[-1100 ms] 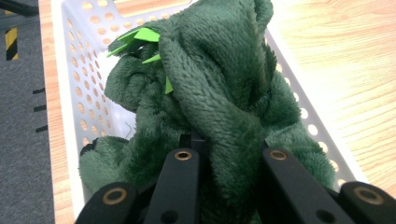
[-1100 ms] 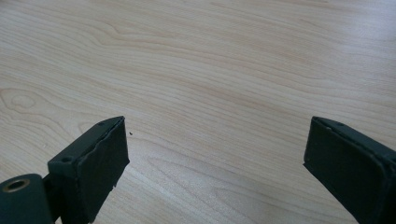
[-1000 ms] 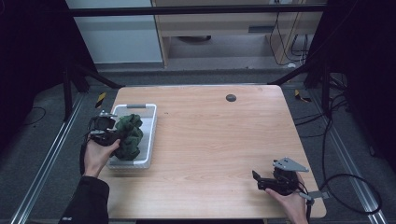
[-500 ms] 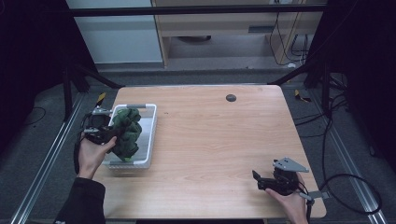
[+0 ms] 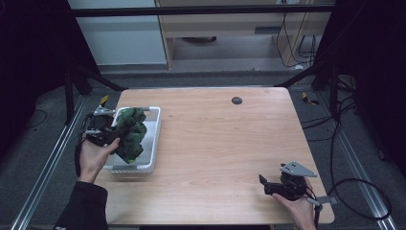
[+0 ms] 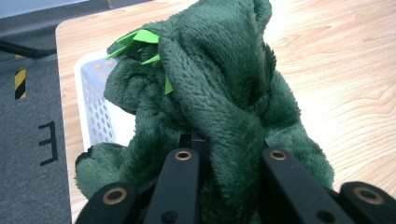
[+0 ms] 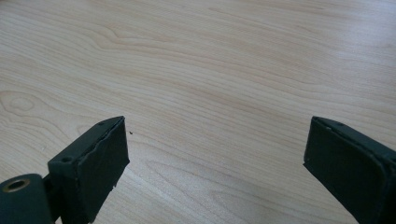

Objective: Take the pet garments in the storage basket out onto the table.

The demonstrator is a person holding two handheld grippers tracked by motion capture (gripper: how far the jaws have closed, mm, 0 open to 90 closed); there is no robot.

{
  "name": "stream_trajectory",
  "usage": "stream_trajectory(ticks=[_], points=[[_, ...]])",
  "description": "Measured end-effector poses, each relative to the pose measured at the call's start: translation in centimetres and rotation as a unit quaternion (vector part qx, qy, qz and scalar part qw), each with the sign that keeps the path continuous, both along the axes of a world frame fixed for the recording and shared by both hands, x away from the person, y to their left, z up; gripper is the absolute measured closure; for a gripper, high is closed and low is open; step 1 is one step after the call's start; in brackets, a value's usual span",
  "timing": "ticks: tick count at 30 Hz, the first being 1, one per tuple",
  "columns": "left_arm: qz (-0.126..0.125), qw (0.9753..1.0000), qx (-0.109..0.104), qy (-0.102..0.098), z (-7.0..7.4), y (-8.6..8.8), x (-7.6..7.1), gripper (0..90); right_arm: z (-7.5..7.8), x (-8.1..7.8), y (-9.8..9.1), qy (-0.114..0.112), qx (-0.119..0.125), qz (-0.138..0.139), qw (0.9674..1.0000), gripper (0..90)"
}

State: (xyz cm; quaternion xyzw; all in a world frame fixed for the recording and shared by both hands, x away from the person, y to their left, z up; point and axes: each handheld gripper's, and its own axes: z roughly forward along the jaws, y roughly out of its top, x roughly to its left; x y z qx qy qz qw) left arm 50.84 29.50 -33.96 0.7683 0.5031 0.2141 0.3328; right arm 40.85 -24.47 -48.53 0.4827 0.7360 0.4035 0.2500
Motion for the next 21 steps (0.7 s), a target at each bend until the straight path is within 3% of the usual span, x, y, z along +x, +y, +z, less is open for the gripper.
stream_trajectory(ticks=[21], points=[[-0.039,0.9992,-0.001,-0.013,1.7,-2.1,-1.2,81.7,0.1,0.0,0.0,-0.003,0.000,0.001,1.0000,6.6]])
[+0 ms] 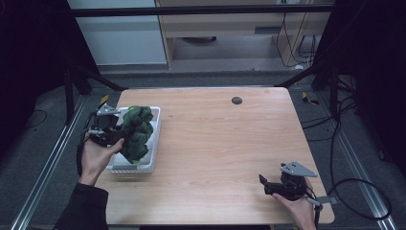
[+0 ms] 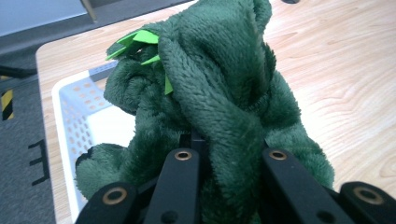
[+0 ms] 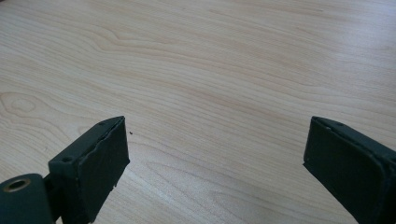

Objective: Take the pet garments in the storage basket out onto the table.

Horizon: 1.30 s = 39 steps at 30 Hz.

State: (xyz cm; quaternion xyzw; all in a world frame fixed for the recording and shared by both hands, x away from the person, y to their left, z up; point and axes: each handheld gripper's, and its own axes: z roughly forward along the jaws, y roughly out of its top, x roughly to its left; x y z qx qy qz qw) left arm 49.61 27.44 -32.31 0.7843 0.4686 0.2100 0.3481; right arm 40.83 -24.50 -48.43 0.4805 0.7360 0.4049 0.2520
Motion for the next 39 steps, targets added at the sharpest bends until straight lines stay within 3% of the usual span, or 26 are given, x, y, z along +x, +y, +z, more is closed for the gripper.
stream_trajectory(ticks=[10,22,39], points=[[-0.038,0.9992,0.010,-0.003,0.4,-2.2,-0.7,81.7,0.1,-0.1,-0.1,-0.001,0.002,-0.002,1.0000,6.8],[-0.080,0.9966,0.018,0.002,0.5,-5.0,-1.3,81.7,0.1,-0.1,-0.2,-0.003,0.000,-0.002,1.0000,6.8],[-0.143,0.9889,0.037,0.011,0.4,-9.1,-1.6,81.7,0.2,-0.1,-0.3,-0.003,0.003,-0.003,1.0000,6.9]])
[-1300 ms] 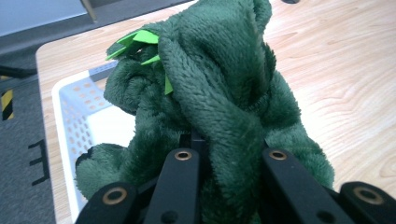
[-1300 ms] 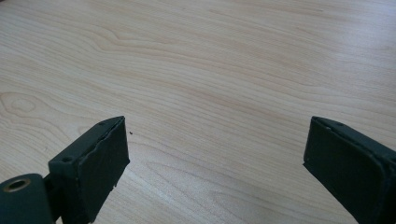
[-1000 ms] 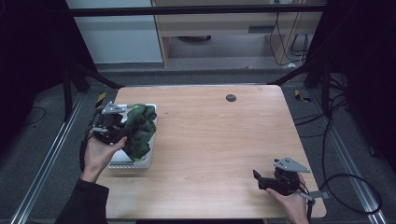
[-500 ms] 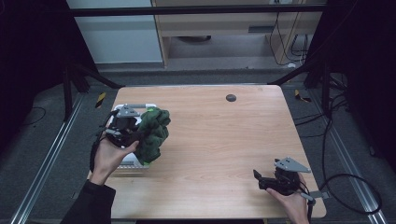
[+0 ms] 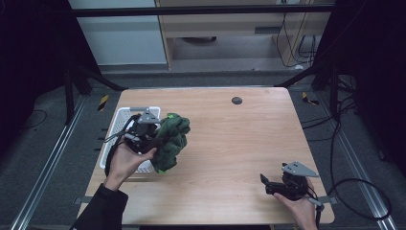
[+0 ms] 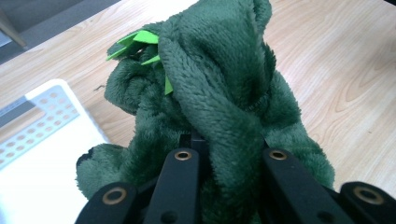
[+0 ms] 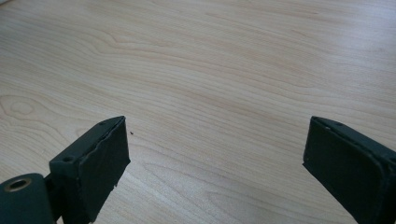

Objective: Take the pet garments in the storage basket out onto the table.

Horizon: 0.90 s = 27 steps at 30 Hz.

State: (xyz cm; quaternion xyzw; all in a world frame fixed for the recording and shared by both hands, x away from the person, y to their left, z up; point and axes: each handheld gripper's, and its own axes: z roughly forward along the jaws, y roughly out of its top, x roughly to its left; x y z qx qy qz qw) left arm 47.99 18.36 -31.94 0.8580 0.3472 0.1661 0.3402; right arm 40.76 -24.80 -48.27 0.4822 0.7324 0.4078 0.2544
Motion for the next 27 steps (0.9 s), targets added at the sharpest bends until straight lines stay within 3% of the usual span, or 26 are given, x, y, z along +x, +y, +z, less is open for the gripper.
stream_trajectory(ticks=[19,27], points=[[-0.051,0.9986,0.006,0.013,-1.1,-4.3,0.0,81.6,0.0,0.1,-0.2,0.000,-0.002,0.000,1.0000,7.2],[-0.067,0.9972,0.022,0.024,-1.9,-6.0,0.4,81.6,-0.1,0.1,-0.4,0.000,-0.003,-0.003,1.0000,7.2]])
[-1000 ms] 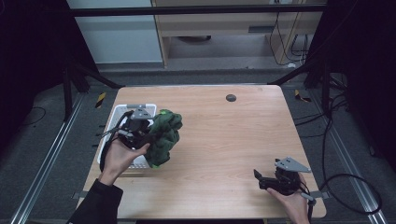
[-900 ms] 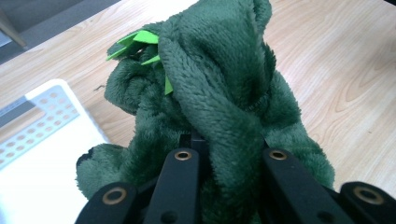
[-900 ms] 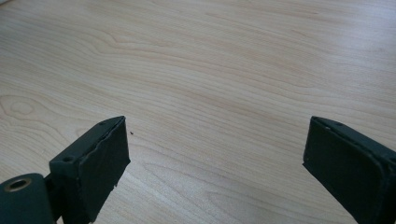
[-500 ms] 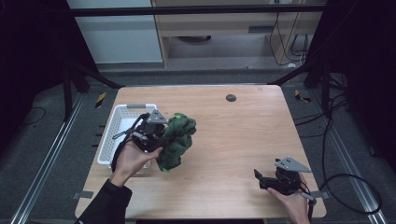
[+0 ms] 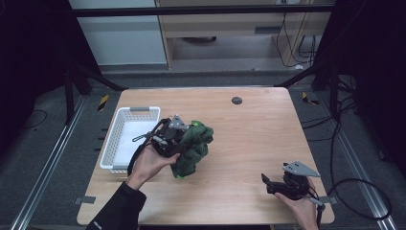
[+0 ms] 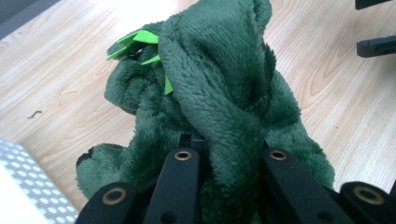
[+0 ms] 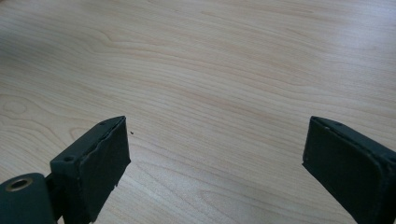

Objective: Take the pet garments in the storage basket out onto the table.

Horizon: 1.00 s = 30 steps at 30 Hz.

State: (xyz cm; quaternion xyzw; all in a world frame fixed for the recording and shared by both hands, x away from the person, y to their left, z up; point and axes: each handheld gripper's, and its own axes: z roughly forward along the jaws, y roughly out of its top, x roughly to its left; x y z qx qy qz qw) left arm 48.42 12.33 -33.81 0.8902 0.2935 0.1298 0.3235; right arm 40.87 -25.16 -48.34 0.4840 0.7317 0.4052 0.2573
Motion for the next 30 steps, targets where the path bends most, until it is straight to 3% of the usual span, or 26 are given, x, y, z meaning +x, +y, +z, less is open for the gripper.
stream_trajectory(ticks=[30], points=[[-0.024,0.9986,0.032,0.034,-3.9,-3.9,1.5,81.5,0.0,0.0,-0.3,-0.005,-0.007,-0.006,0.9999,6.6]])
